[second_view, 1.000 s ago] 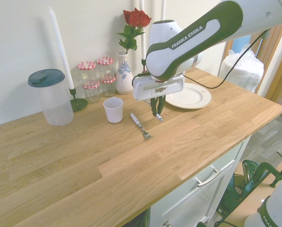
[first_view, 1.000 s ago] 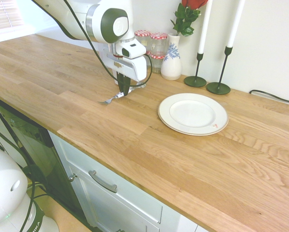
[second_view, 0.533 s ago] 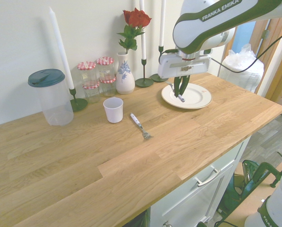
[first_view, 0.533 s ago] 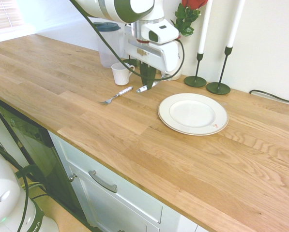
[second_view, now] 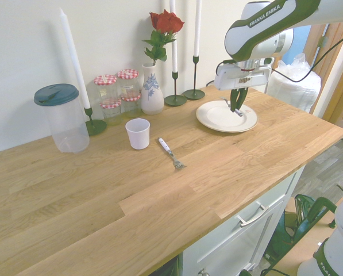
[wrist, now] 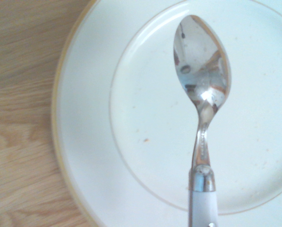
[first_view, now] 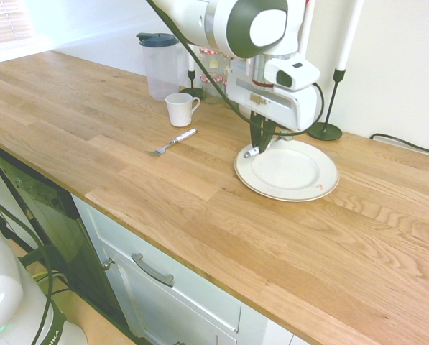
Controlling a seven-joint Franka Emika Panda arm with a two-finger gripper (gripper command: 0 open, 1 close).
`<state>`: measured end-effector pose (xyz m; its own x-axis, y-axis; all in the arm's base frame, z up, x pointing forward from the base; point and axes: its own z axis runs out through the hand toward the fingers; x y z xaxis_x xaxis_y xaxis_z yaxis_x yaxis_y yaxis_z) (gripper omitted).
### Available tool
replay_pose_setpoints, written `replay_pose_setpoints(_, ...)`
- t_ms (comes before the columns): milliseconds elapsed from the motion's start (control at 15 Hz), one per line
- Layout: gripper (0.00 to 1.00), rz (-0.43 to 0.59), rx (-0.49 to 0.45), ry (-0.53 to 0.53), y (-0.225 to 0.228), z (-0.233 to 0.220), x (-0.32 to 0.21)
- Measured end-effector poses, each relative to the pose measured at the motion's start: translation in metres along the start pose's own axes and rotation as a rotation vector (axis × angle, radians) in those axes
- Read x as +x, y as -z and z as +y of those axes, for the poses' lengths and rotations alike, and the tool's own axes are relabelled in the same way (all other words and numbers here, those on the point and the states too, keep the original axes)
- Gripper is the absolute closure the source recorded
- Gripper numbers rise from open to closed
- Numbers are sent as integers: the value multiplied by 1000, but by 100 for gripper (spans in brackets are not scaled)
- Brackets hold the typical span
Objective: Put the spoon into the plate
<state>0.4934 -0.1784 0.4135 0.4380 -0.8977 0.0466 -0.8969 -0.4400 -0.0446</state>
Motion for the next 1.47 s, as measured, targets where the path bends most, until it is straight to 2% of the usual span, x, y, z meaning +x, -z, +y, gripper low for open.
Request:
replay_pose_setpoints(533,100,-11,-8,13,-43,-5,24)
replay_pose_setpoints(600,0,-11,-10,14,-47,-6,25)
replay_pose_setpoints(1467,0,-11,-10,14,-48,-11,28)
